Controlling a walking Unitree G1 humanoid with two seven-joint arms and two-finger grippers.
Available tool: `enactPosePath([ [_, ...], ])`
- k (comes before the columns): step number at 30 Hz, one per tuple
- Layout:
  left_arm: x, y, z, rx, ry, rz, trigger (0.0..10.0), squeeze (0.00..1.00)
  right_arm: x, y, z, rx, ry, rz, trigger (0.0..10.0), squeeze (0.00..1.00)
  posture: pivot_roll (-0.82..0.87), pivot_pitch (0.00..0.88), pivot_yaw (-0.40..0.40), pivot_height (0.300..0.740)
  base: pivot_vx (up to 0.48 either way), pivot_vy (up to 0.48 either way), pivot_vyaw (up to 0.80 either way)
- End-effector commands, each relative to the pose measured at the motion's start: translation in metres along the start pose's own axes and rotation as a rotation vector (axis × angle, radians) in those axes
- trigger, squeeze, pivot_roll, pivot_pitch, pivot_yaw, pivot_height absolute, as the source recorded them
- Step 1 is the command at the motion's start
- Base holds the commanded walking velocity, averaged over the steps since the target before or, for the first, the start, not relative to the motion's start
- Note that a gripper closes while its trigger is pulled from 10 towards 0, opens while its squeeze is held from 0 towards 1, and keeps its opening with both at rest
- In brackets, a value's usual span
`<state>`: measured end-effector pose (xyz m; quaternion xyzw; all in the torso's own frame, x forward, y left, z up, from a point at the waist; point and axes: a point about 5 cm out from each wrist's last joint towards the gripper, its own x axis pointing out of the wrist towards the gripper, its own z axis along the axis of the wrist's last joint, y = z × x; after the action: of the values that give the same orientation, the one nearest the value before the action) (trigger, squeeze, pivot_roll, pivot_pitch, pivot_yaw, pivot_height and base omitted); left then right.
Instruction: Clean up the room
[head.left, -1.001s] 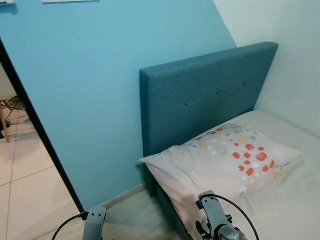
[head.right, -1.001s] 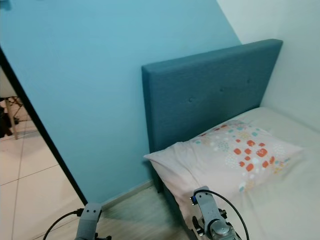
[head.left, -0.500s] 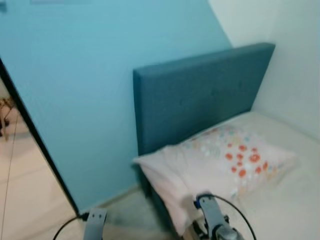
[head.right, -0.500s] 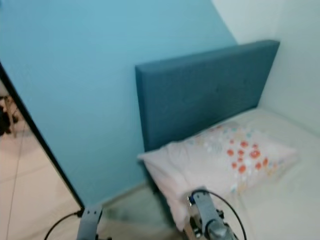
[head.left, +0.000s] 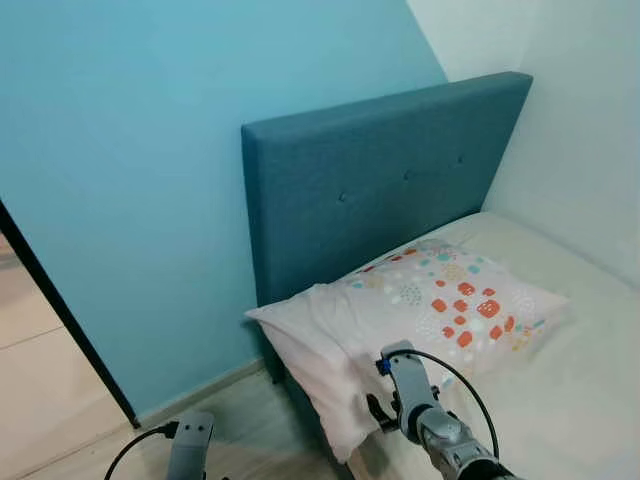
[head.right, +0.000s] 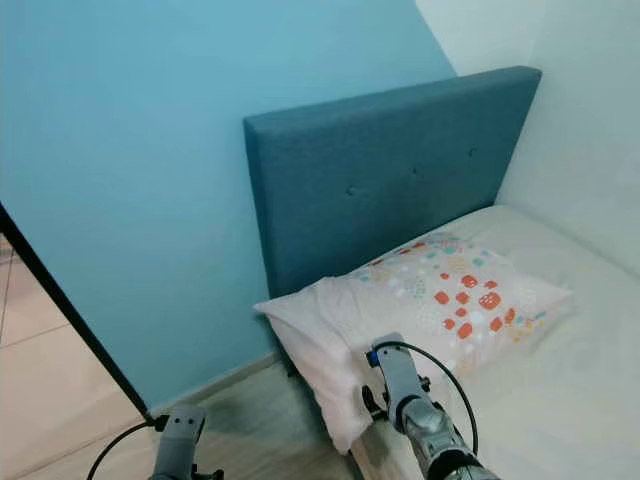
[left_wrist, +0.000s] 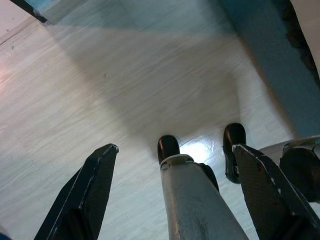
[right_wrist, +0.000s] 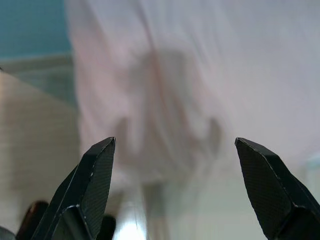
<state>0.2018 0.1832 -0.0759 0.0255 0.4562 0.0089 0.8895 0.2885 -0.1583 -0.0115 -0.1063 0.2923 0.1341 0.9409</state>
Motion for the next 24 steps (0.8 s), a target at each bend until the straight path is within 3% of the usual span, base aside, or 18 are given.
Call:
enactPosePath([
  [1, -0.001, 0.002, -0.005, 0.005, 0.012, 0.005, 10.0, 0.0, 0.002, 0.002, 0.008, 0.007, -0.041, 0.016, 10.0, 0.0, 0.0, 0.0, -0.044, 0.671, 0.0, 0.0, 0.0],
  [5, -0.001, 0.001, -0.006, 0.007, 0.01, 0.006, 10.0, 0.0, 0.006, 0.008, 0.034, -0.013, -0.129, 0.079, 10.0, 0.0, 0.0, 0.0, -0.046, 0.656, 0.0, 0.0, 0.0],
  [10, -0.001, 0.0, -0.007, 0.007, 0.01, 0.007, 10.0, 0.0, 0.008, 0.01, 0.046, -0.024, -0.16, 0.098, 10.0, 0.0, 0.0, 0.0, -0.048, 0.646, 0.0, 0.0, 0.0],
  [13, 0.0, 0.0, 0.002, -0.026, -0.04, 0.007, 10.0, 0.0, 0.009, 0.009, 0.054, -0.011, -0.178, 0.097, 10.0, 0.0, 0.0, 0.0, -0.051, 0.631, 0.0, 0.0, 0.0],
  [16, 0.001, 0.0, 0.028, -0.093, -0.162, -0.016, 10.0, 0.0, 0.009, 0.009, 0.058, -0.001, -0.189, 0.102, 10.0, 0.0, 0.0, 0.0, -0.053, 0.616, 0.0, 0.0, 0.0],
  [18, -0.001, 0.002, 0.059, -0.168, -0.305, -0.036, 10.0, 0.0, 0.009, 0.009, 0.061, 0.031, -0.207, 0.109, 10.0, 0.0, 0.0, 0.0, -0.054, 0.601, 0.0, 0.0, 0.0],
  [19, -0.001, 0.002, 0.059, -0.168, -0.305, -0.036, 10.0, 0.0, 0.009, 0.009, 0.061, 0.031, -0.207, 0.109, 10.0, 0.0, 0.0, 0.0, -0.054, 0.601, 0.0, 0.0, 0.0],
  [24, -0.007, 0.001, 0.109, -0.2, -0.509, -0.088, 10.0, 0.0, 0.009, 0.006, 0.075, 0.115, -0.257, 0.13, 10.0, 0.0, 0.01, 0.0, -0.05, 0.576, 0.0, 0.0, 0.0],
])
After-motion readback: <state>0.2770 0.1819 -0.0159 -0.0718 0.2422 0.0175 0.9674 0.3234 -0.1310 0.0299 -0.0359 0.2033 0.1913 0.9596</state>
